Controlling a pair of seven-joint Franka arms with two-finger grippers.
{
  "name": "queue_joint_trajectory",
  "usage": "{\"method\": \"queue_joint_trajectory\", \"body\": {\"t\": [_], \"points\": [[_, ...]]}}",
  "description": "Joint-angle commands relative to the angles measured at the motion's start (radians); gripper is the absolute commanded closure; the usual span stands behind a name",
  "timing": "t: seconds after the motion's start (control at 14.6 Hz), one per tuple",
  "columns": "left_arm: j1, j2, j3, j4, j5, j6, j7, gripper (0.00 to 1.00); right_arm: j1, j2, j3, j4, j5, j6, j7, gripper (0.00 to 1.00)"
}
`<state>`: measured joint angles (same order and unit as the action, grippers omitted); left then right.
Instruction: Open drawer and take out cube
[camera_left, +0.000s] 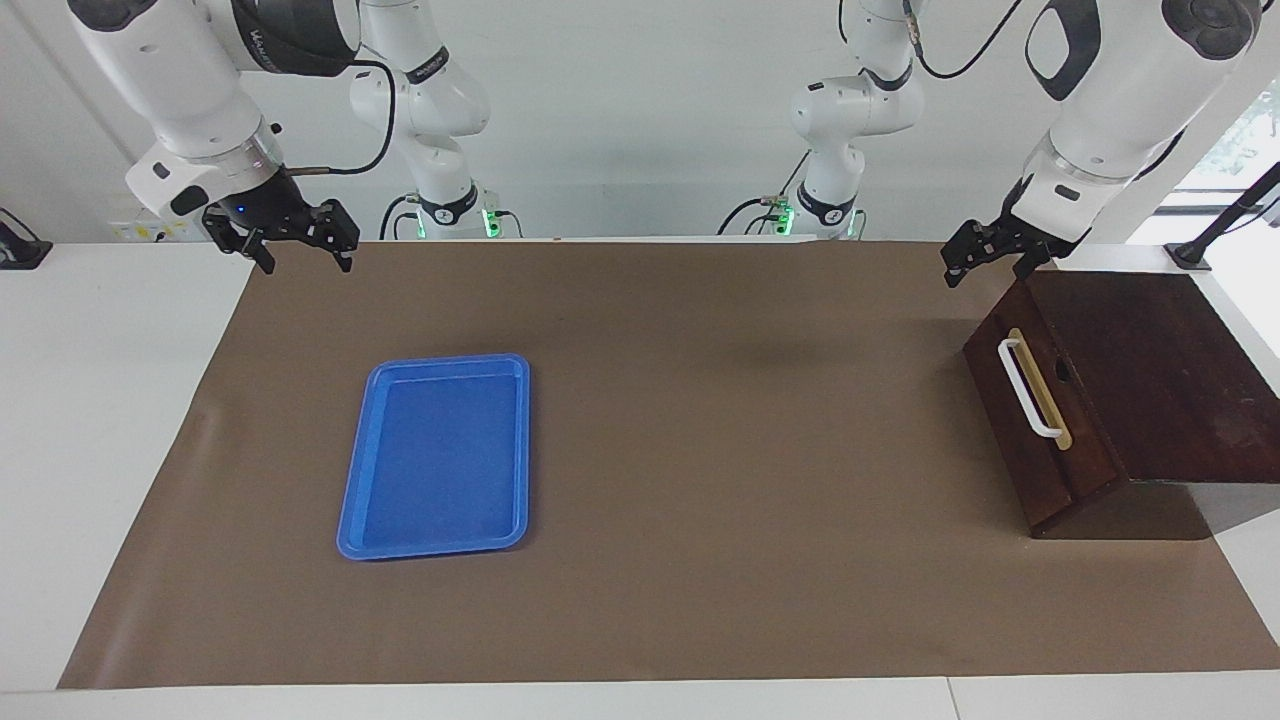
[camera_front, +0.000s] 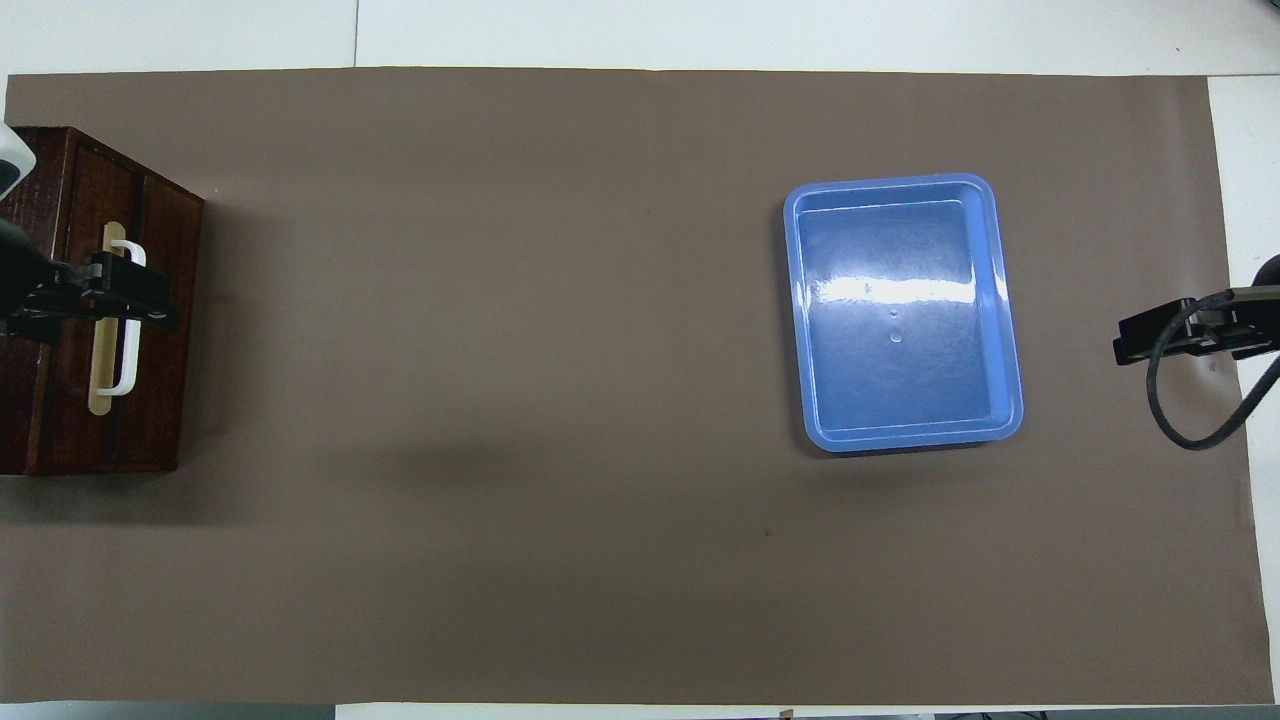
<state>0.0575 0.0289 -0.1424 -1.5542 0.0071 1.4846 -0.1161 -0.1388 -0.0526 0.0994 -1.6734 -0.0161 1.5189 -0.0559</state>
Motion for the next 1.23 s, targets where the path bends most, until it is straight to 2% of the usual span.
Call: {"method": "queue_joint_trajectory", "body": {"t": [0.0, 0.21, 0.34, 0.48, 0.82, 0.96, 1.16], "points": [[0.002, -0.012, 0.006, -0.004, -0.016, 0.006, 0.015, 0.00, -0.013, -0.015, 0.011, -0.014, -0.002, 0.012, 0.002, 0.00], [-0.001, -0.029, 0.004, -0.048, -0.010, 0.043, 0.019, 0.00, -0.013, -0.015, 0.011, -0.014, -0.002, 0.010, 0.004, 0.00], [-0.013, -0.069, 0.000, -0.159, 0.045, 0.214, 0.021, 0.00, -0.013, -0.015, 0.011, -0.012, -0.002, 0.010, 0.005, 0.00], [-0.015, -0.087, -0.003, -0.243, 0.117, 0.301, 0.048, 0.00, -0.013, -0.015, 0.010, -0.012, -0.002, 0.010, 0.008, 0.00], [-0.019, -0.027, -0.005, -0.369, 0.338, 0.514, 0.105, 0.00, -0.004, -0.015, 0.011, -0.012, -0.004, 0.010, 0.011, 0.00], [-0.012, 0.028, -0.005, -0.379, 0.431, 0.575, 0.107, 0.00, -0.013, -0.015, 0.011, -0.012, -0.002, 0.006, 0.019, 0.00], [0.013, 0.081, -0.003, -0.392, 0.482, 0.641, 0.116, 0.00, -0.016, -0.013, 0.011, -0.011, -0.002, 0.004, 0.010, 0.00]]}}
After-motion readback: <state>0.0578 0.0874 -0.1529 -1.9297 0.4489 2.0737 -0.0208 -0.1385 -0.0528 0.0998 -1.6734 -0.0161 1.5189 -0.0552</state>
